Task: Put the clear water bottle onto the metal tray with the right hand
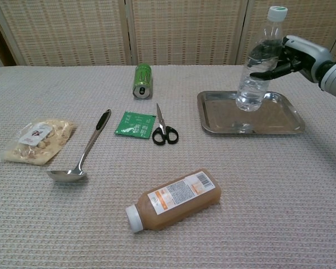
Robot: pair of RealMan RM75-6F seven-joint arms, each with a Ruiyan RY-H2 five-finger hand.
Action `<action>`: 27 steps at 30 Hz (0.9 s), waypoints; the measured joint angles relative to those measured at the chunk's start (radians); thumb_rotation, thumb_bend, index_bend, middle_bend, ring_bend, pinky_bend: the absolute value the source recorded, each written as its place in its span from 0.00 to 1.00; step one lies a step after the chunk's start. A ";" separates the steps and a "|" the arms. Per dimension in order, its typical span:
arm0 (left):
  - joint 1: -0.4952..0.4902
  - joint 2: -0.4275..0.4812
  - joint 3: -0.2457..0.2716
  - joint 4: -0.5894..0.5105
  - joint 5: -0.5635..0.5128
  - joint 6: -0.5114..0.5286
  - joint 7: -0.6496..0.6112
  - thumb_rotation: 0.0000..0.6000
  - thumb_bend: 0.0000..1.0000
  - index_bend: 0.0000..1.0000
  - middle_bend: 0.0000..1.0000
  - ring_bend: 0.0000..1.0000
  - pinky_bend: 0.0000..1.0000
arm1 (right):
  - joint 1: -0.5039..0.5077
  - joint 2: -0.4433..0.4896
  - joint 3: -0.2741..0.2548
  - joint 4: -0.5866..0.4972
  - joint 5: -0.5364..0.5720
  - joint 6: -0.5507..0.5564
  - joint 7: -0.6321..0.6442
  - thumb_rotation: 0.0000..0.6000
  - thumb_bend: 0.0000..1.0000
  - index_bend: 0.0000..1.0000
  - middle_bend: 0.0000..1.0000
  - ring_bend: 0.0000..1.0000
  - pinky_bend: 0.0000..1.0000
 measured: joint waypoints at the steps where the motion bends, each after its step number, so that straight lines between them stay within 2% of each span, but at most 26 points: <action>1: -0.001 0.000 0.001 -0.001 0.000 -0.002 0.000 1.00 0.59 0.30 0.29 0.25 0.38 | 0.002 -0.005 -0.001 0.012 0.000 -0.003 0.004 1.00 0.00 0.84 0.50 0.23 0.47; 17: -0.001 0.000 0.002 -0.003 -0.002 -0.003 -0.001 1.00 0.59 0.31 0.29 0.25 0.38 | 0.012 -0.067 -0.039 0.130 -0.006 -0.056 0.049 1.00 0.00 0.84 0.50 0.23 0.47; 19: -0.001 0.000 0.001 -0.003 -0.001 -0.001 0.001 1.00 0.59 0.31 0.29 0.25 0.38 | 0.011 -0.069 -0.047 0.137 -0.012 -0.055 0.043 1.00 0.00 0.77 0.50 0.19 0.46; 21: 0.000 0.000 0.002 -0.004 0.000 0.000 -0.001 1.00 0.59 0.31 0.29 0.25 0.38 | 0.010 -0.068 -0.061 0.143 -0.023 -0.051 0.031 1.00 0.00 0.64 0.45 0.09 0.38; 23: -0.001 0.001 0.002 -0.004 0.002 0.001 -0.001 1.00 0.59 0.32 0.29 0.25 0.38 | 0.007 -0.067 -0.073 0.147 -0.034 -0.044 0.023 1.00 0.00 0.49 0.34 0.00 0.27; 27: -0.001 0.000 0.002 -0.003 -0.001 -0.002 0.001 1.00 0.59 0.32 0.29 0.25 0.38 | 0.002 -0.062 -0.085 0.150 -0.041 -0.031 0.025 1.00 0.00 0.32 0.20 0.00 0.23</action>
